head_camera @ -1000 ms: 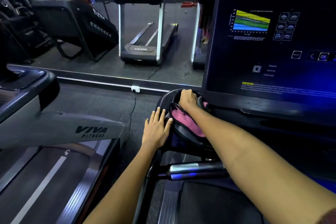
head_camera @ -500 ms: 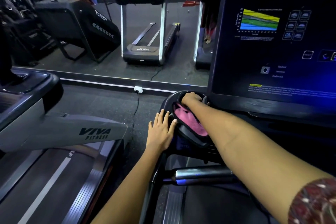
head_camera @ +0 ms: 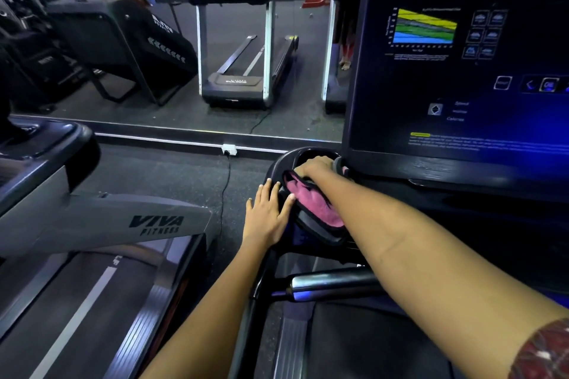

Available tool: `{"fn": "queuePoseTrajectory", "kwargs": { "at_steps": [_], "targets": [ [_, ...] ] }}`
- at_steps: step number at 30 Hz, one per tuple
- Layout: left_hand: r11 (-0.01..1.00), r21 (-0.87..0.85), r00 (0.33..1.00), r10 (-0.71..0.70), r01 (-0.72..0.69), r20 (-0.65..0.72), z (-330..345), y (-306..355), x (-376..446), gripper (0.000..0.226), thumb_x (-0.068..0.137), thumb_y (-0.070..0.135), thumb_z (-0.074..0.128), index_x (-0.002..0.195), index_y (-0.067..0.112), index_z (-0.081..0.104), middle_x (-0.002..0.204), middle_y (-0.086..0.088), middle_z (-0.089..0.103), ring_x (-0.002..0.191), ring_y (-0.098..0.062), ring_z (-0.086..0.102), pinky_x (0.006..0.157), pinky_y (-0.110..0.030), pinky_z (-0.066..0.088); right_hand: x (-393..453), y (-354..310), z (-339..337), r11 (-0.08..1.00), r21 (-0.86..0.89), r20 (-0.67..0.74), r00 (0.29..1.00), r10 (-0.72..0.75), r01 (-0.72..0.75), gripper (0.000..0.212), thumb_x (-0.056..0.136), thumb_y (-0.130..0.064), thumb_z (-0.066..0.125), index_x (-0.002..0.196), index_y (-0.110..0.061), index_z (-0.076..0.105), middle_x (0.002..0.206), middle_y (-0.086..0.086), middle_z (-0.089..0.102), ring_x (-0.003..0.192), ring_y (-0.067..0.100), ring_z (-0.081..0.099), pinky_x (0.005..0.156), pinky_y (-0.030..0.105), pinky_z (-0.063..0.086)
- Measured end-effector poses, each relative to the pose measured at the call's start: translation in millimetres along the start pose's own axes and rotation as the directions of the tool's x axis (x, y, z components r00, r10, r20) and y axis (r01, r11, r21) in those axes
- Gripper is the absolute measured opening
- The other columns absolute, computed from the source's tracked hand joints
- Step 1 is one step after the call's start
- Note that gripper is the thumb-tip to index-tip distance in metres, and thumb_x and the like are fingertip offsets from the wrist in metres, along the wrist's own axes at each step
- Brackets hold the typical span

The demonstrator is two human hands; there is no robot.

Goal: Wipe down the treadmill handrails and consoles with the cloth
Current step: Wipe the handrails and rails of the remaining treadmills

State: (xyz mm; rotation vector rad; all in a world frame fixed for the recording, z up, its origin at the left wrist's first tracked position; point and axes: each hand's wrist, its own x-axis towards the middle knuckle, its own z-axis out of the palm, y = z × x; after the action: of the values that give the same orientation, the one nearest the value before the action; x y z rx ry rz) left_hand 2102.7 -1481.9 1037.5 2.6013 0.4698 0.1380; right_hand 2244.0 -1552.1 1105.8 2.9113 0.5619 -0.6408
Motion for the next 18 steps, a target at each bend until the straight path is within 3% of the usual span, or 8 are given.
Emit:
{"fn": "queuePoseTrajectory", "kwargs": {
  "at_steps": [4, 7, 11, 14, 18],
  "targets": [
    [1.000, -0.009, 1.000, -0.001, 0.001, -0.008, 0, -1, 1, 0.063, 0.097, 0.053, 0.024, 0.149, 0.018, 0.025, 0.159, -0.001, 0.013, 0.146, -0.016, 0.006, 0.117, -0.045, 0.011, -17, 8, 11, 0.986, 0.144, -0.188, 0.981, -0.055, 0.083, 0.052, 0.088, -0.047, 0.046, 0.120, -0.008, 0.060, 0.125, 0.015, 0.059, 0.117, 0.033, 0.054, 0.098, 0.038, 0.042],
    [1.000, -0.017, 1.000, 0.013, -0.013, -0.013, 0, -1, 0, 0.066, 0.095, 0.057, 0.025, 0.148, 0.018, 0.027, 0.158, -0.002, 0.014, 0.146, -0.018, 0.008, 0.117, -0.045, 0.011, -36, 15, 19, 0.974, 0.132, -0.288, 0.947, -0.141, 0.185, 0.041, 0.087, -0.038, 0.055, 0.111, -0.006, 0.064, 0.119, 0.016, 0.061, 0.113, 0.036, 0.053, 0.094, 0.039, 0.041],
    [0.999, -0.030, 1.000, 0.026, -0.025, 0.016, -4, 0, -3, 0.092, 0.081, 0.077, 0.016, 0.148, 0.015, 0.026, 0.159, -0.003, 0.012, 0.146, -0.018, 0.006, 0.118, -0.042, 0.009, -53, 19, 31, 0.980, 0.064, -0.309, 0.937, -0.163, 0.191, 0.043, 0.091, -0.036, 0.053, 0.121, -0.006, 0.058, 0.129, 0.015, 0.049, 0.119, 0.038, 0.044, 0.100, 0.043, 0.034],
    [0.998, -0.056, 1.000, 0.029, -0.029, -0.007, -5, 0, -4, 0.095, 0.076, 0.073, 0.008, 0.147, 0.014, 0.028, 0.158, -0.004, 0.014, 0.146, -0.018, 0.006, 0.118, -0.040, 0.009, -51, 10, 29, 0.991, 0.001, -0.295, 0.947, -0.130, 0.136, 0.035, 0.094, -0.021, 0.046, 0.124, -0.007, 0.056, 0.131, 0.016, 0.048, 0.121, 0.034, 0.043, 0.103, 0.041, 0.032],
    [0.998, -0.040, 0.999, 0.040, -0.040, -0.018, -5, 1, -6, 0.096, 0.076, 0.073, 0.007, 0.147, 0.012, 0.029, 0.158, -0.004, 0.017, 0.146, -0.017, 0.008, 0.118, -0.039, 0.009, -41, 9, 20, 0.974, 0.153, -0.287, 0.951, -0.115, 0.165, 0.032, 0.095, -0.015, 0.044, 0.122, -0.004, 0.056, 0.130, 0.019, 0.051, 0.121, 0.037, 0.046, 0.101, 0.042, 0.034]
  ]
}}
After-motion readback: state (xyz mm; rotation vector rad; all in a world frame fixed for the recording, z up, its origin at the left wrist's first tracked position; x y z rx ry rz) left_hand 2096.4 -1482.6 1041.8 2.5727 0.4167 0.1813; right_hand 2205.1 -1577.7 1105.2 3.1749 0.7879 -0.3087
